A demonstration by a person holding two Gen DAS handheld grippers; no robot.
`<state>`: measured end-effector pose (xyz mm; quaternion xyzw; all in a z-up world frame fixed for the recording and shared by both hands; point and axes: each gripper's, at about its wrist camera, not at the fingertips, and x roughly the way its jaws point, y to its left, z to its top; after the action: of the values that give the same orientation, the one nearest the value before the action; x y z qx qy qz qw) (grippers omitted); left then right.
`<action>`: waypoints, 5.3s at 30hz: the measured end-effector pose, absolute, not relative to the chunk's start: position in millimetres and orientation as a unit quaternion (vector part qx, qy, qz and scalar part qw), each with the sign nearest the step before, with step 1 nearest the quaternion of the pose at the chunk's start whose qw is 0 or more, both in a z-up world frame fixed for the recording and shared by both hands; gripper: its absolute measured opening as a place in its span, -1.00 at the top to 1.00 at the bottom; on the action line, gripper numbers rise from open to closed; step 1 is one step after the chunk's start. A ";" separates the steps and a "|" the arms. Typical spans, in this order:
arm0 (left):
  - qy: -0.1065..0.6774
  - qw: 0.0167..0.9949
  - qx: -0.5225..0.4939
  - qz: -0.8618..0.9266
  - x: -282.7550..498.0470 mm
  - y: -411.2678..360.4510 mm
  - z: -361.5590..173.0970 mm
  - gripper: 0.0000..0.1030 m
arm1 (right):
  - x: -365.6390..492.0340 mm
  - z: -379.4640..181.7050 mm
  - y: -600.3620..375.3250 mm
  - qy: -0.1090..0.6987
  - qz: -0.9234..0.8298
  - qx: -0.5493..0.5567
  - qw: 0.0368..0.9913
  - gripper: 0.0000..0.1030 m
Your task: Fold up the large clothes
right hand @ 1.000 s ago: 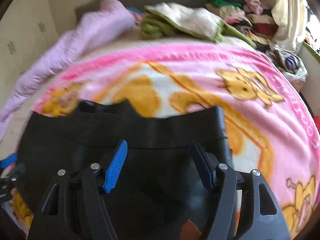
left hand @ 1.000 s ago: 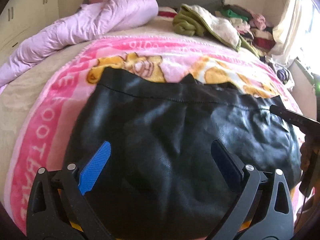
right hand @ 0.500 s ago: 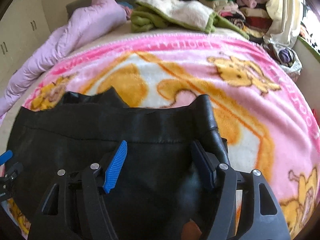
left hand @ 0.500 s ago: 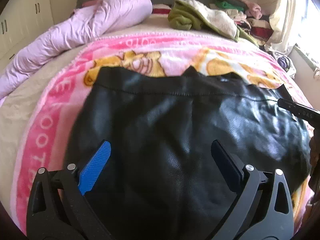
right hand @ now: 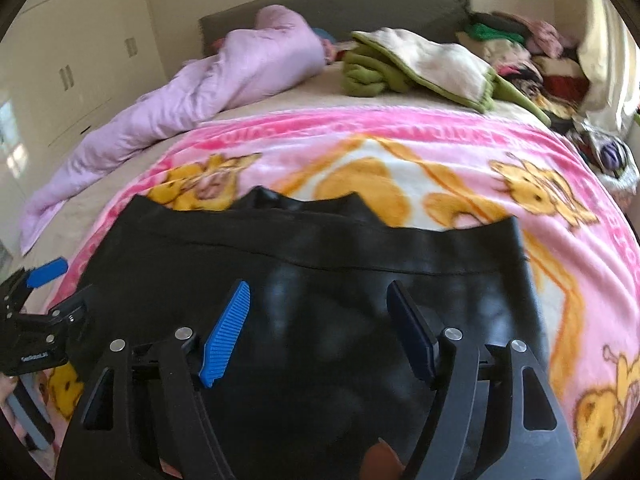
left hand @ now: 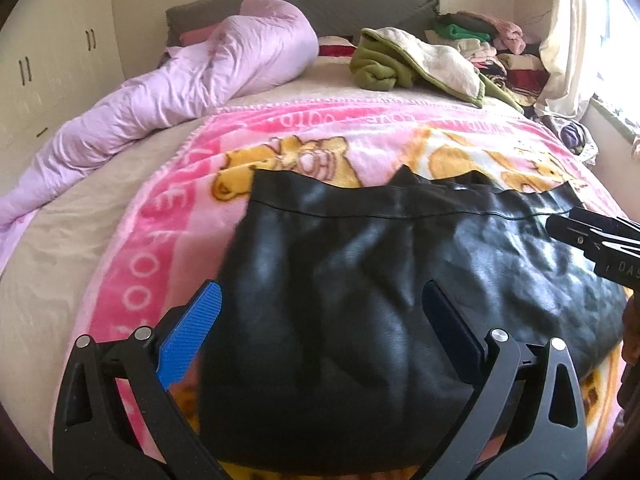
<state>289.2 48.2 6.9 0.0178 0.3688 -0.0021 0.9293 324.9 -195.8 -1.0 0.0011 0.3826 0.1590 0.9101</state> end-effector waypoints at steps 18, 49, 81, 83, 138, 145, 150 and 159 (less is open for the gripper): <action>0.396 0.909 -0.130 0.008 293.0 132.8 -10.2 -0.83 | 349.4 -0.4 -152.8 0.402 0.152 0.001 0.903 0.70; 0.439 0.874 -0.198 -0.066 304.2 123.4 -52.4 -0.03 | 329.6 -13.8 -150.7 0.435 0.205 0.027 0.877 0.92; 0.371 0.912 -0.154 -0.079 274.2 96.6 -7.0 0.28 | 257.0 -63.0 -163.6 0.484 0.234 0.057 0.841 0.98; 0.367 0.913 -0.157 -0.083 272.9 97.5 -5.1 0.28 | 245.8 -47.5 -171.5 0.469 0.242 0.068 0.847 0.97; 0.358 0.906 -0.189 -0.121 269.5 105.8 10.2 -0.40 | 174.2 -54.5 -37.3 0.222 0.214 -0.222 0.925 0.44; 0.298 0.910 -0.279 -0.081 255.2 150.6 23.6 -0.59 | 180.2 -45.5 -47.0 0.222 0.214 -0.191 0.932 0.56; 0.280 0.893 -0.351 -0.039 253.8 186.4 19.3 -0.62 | 177.4 -34.4 -58.7 0.218 0.217 -0.165 0.937 0.59; 0.374 0.823 -0.419 -0.081 295.0 157.7 -23.0 -0.63 | 177.4 -3.1 -101.3 0.195 0.206 -0.097 0.954 0.63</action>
<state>295.0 157.7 -23.0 -0.4189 0.3741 -0.0807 0.8234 177.4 -101.3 -3.1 -0.0966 0.1946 0.2064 0.9540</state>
